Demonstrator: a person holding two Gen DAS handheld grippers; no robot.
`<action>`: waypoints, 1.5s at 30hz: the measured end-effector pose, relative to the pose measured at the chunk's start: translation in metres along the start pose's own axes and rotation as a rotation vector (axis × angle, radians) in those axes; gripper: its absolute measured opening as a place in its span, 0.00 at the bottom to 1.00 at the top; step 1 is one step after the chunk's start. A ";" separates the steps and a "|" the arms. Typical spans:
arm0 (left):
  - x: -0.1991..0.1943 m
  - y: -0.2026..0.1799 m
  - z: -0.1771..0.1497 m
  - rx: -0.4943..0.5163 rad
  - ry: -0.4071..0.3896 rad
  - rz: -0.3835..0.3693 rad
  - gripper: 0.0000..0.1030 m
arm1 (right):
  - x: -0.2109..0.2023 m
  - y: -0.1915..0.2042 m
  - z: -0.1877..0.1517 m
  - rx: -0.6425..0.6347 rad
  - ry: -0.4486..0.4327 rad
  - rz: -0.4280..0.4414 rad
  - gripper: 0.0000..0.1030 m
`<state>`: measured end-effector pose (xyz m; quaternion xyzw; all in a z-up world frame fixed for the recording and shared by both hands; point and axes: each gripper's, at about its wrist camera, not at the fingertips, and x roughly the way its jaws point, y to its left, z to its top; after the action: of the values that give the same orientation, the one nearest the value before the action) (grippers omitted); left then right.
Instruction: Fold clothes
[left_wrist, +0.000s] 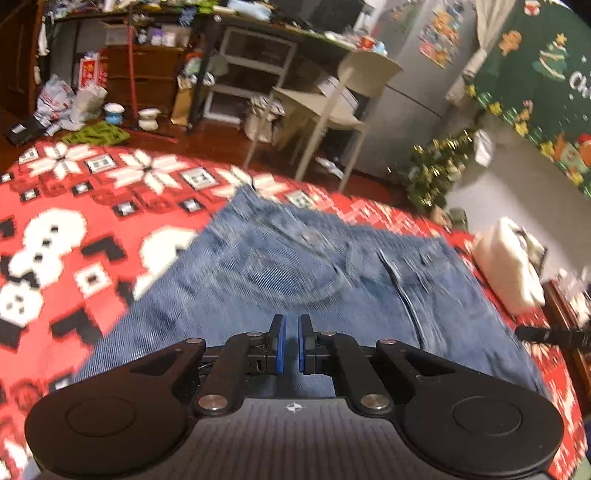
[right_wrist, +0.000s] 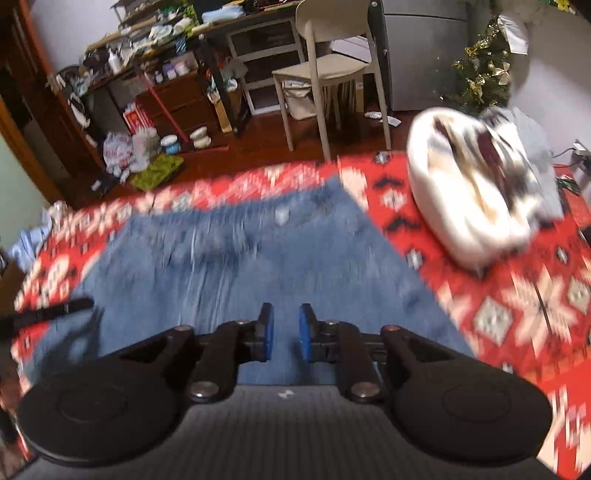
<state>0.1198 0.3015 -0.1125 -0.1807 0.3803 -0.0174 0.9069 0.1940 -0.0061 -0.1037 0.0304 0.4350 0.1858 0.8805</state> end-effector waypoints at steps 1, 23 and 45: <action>-0.004 -0.003 -0.004 0.004 0.013 -0.010 0.05 | -0.007 0.003 -0.014 -0.004 0.009 0.003 0.18; -0.055 -0.046 -0.072 0.020 0.048 -0.038 0.08 | -0.043 0.058 -0.095 -0.109 0.071 0.140 0.18; 0.027 -0.064 -0.044 0.081 -0.006 -0.082 0.07 | 0.028 0.031 -0.036 -0.087 -0.053 0.060 0.17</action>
<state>0.1157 0.2231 -0.1374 -0.1592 0.3690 -0.0692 0.9131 0.1721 0.0289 -0.1409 0.0101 0.4018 0.2302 0.8863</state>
